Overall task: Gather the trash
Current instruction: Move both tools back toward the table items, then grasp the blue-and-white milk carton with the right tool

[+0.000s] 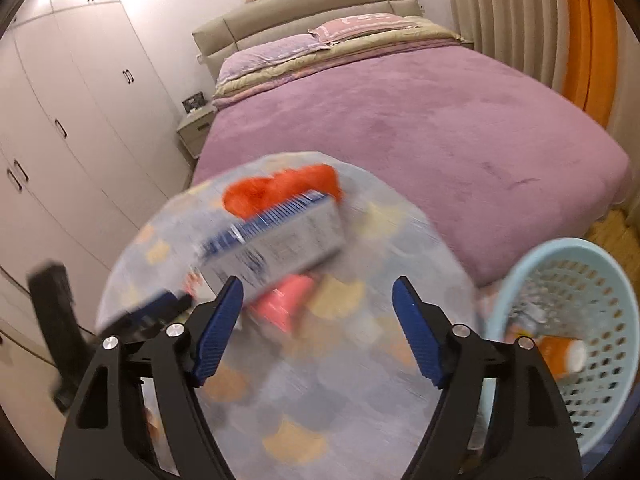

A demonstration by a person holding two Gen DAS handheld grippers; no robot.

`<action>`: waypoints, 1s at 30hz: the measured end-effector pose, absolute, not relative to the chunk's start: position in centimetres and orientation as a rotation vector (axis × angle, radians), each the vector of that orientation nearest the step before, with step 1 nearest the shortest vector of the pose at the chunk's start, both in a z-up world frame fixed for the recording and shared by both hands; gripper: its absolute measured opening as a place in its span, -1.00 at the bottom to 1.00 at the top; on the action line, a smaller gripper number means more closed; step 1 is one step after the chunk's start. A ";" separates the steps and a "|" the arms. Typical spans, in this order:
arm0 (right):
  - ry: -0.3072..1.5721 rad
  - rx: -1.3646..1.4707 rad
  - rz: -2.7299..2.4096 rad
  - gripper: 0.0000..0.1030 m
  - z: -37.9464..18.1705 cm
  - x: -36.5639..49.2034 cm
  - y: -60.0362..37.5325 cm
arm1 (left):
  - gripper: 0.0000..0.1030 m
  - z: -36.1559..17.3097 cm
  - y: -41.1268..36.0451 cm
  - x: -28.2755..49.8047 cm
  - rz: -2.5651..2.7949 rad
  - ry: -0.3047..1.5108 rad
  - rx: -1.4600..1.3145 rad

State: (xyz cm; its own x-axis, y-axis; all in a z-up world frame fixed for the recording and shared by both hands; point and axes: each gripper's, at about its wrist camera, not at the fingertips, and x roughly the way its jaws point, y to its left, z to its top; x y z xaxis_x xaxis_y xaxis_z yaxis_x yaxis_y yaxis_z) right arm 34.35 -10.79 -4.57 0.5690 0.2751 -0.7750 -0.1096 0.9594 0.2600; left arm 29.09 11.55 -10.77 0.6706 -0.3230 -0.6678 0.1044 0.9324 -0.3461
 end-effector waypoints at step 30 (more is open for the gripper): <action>1.130 0.158 0.160 -0.10 -9.3 41.5 -3.8 | 0.23 -11.3 15.0 28.8 -0.282 0.758 -0.397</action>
State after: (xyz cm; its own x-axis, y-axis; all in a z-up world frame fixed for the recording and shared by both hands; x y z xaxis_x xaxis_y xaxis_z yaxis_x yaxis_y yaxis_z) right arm 41.52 -3.80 -9.33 0.4176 0.2066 -0.8848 -0.0469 0.9774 0.2061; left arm 28.80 15.01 -11.29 0.6944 -0.3856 -0.6075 0.1047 0.8895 -0.4449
